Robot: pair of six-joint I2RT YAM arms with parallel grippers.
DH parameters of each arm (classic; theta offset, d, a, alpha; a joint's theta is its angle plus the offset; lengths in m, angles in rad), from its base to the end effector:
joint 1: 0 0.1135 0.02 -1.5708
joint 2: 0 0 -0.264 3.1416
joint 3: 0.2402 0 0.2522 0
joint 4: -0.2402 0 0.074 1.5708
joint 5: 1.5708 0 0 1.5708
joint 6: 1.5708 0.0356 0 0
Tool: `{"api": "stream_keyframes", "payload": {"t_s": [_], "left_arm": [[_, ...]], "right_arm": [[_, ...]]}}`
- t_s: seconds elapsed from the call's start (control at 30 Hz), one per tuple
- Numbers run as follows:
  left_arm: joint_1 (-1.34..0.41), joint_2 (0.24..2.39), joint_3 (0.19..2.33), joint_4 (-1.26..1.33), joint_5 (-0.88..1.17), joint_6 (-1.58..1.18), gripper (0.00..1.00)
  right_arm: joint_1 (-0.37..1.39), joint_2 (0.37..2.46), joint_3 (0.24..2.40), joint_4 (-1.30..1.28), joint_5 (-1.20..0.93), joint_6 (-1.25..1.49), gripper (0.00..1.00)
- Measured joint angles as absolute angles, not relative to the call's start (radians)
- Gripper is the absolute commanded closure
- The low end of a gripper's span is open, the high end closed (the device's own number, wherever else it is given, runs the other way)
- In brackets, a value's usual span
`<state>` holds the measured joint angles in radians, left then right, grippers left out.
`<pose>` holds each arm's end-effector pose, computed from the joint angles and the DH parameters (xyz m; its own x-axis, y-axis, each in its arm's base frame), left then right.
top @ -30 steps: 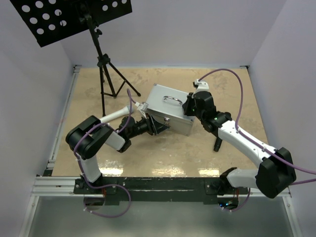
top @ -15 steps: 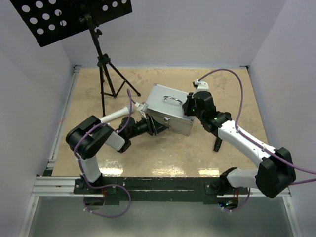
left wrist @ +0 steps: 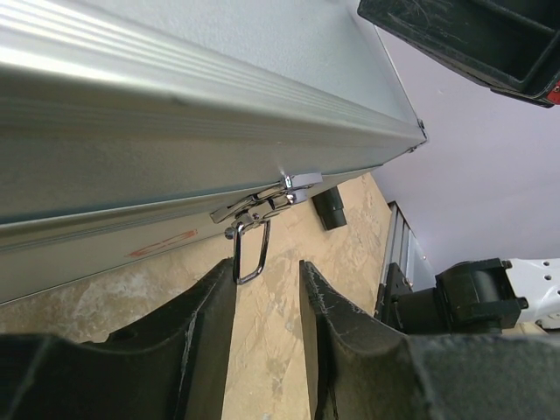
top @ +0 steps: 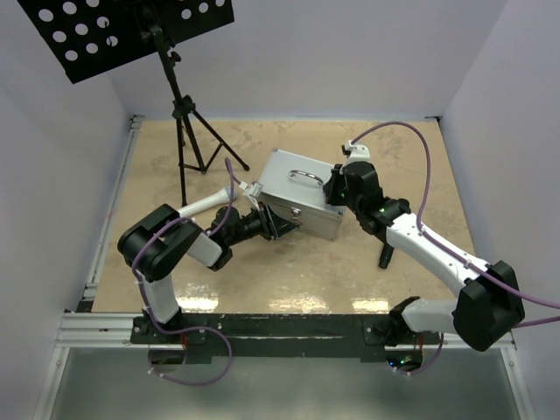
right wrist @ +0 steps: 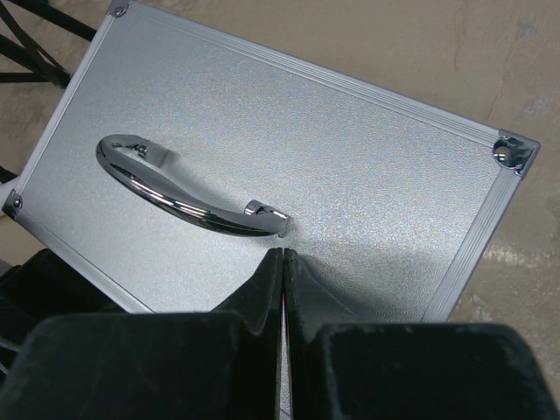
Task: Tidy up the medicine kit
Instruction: Close the medicine box at the center of the board.
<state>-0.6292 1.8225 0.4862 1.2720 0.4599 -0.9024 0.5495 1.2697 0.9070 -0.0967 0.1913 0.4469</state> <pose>0.2387 -0.1933 0.1381 -0.7271 -0.3406 -0.5961 0.5080 0.3171 -0.8009 0.2506 0.1455 0.2865 -0.4998 0.1915 -0.8447 -0.1679 0.9354 0.3113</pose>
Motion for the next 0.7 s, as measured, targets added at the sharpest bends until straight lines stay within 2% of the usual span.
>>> {"api": "stream_keyframes", "payload": {"t_s": [0.7], "left_arm": [[-0.628, 1.838, 0.506, 1.272, 0.449, -0.909, 0.81]], "right_arm": [[0.550, 1.270, 0.907, -0.097, 0.191, 0.444, 1.00]]}}
